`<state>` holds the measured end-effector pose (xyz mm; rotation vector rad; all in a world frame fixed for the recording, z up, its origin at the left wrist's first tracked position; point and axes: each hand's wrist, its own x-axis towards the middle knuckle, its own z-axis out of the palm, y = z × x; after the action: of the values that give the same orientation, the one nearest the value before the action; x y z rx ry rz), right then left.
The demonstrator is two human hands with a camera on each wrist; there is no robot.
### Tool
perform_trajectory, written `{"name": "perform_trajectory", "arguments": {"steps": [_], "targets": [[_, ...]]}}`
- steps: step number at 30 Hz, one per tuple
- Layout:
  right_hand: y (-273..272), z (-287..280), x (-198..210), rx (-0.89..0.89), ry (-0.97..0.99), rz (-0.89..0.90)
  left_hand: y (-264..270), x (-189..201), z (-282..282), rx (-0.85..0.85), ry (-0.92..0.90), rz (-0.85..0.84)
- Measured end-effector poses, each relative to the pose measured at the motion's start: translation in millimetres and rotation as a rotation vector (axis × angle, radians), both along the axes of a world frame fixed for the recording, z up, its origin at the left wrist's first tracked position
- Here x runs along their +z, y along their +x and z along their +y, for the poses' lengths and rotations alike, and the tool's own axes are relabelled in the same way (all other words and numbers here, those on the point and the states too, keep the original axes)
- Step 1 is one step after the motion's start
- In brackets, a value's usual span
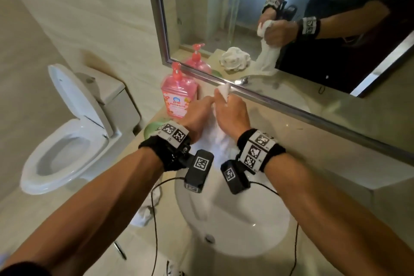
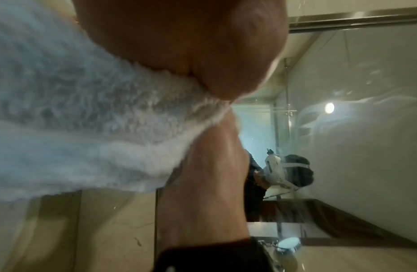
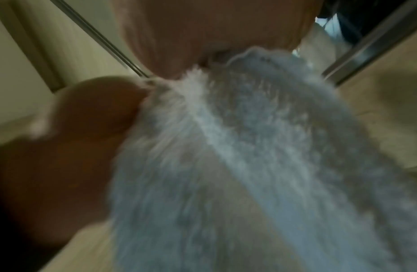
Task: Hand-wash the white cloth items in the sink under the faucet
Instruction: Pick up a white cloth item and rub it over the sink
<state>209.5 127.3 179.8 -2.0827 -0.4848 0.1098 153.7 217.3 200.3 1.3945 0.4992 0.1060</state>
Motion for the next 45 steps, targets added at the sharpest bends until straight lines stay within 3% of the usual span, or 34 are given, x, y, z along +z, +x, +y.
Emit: {"name": "perform_trajectory", "arguments": {"steps": [2, 3, 4, 7, 9, 11, 13, 14, 17, 19, 22, 24, 26, 28, 30, 32, 34, 36, 38, 41, 43, 45], "targets": [[13, -8, 10, 0.034, -0.079, 0.011, -5, 6, 4, -0.074, -0.077, -0.027], [17, -14, 13, 0.045, -0.102, -0.001, -6, 9, 9, -0.137, -0.028, -0.022], [20, -19, 15, 0.065, -0.117, -0.026, -8, 10, 17, -0.202, 0.086, -0.006], [21, -35, 26, 0.264, -0.046, 0.003, -15, 12, 48, -0.51, 0.658, 0.138], [29, -50, 33, 0.406, -0.109, 0.004, -21, 6, 66, -0.652, 0.867, 0.275], [35, -63, 34, 0.495, -0.327, -0.063, -29, -2, 80, -0.648, 0.827, 0.31], [38, -74, 24, 0.463, -0.518, -0.071, -33, -9, 86, -0.572, 0.743, 0.23], [39, -79, 18, 0.416, -0.49, -0.018, -36, -13, 85, -0.507, 0.689, 0.185], [24, -75, 5, 0.167, -0.075, 0.209, -30, -22, 68, -0.255, 0.421, 0.098], [3, -53, -5, 0.032, 0.111, 0.218, -16, -21, 50, -0.089, 0.246, 0.097], [-20, -14, -4, 0.094, 0.173, 0.155, 3, -16, 21, 0.024, 0.073, 0.008], [-14, -2, 3, 0.046, 0.173, 0.143, 5, -17, 9, 0.015, 0.024, -0.046], [-10, 1, 4, -0.026, 0.149, 0.144, 3, -20, 7, -0.047, 0.167, -0.025], [-19, 5, -4, 0.011, 0.152, 0.098, 3, -23, 12, -0.026, 0.292, -0.012], [-27, 5, -10, 0.018, 0.14, 0.05, 0, -23, 14, -0.04, 0.235, 0.009], [-15, -1, -8, -0.011, 0.041, 0.062, -7, -22, 12, -0.177, 0.232, 0.035], [3, -13, -4, 0.013, -0.068, 0.126, -14, -18, 16, -0.323, 0.343, 0.074], [11, -24, -3, 0.09, -0.079, 0.126, -18, -9, 27, -0.451, 0.505, 0.098], [13, -32, 1, 0.259, -0.094, 0.096, -21, -4, 43, -0.569, 0.802, 0.149], [23, -49, 7, 0.502, -0.353, -0.018, -28, -9, 65, -0.644, 1.195, 0.314], [29, -60, 5, 0.519, -0.513, -0.105, -34, -15, 79, -0.687, 1.188, 0.357], [36, -72, -4, 0.447, -0.487, -0.033, -40, -21, 90, -0.65, 1.002, 0.277]]}}
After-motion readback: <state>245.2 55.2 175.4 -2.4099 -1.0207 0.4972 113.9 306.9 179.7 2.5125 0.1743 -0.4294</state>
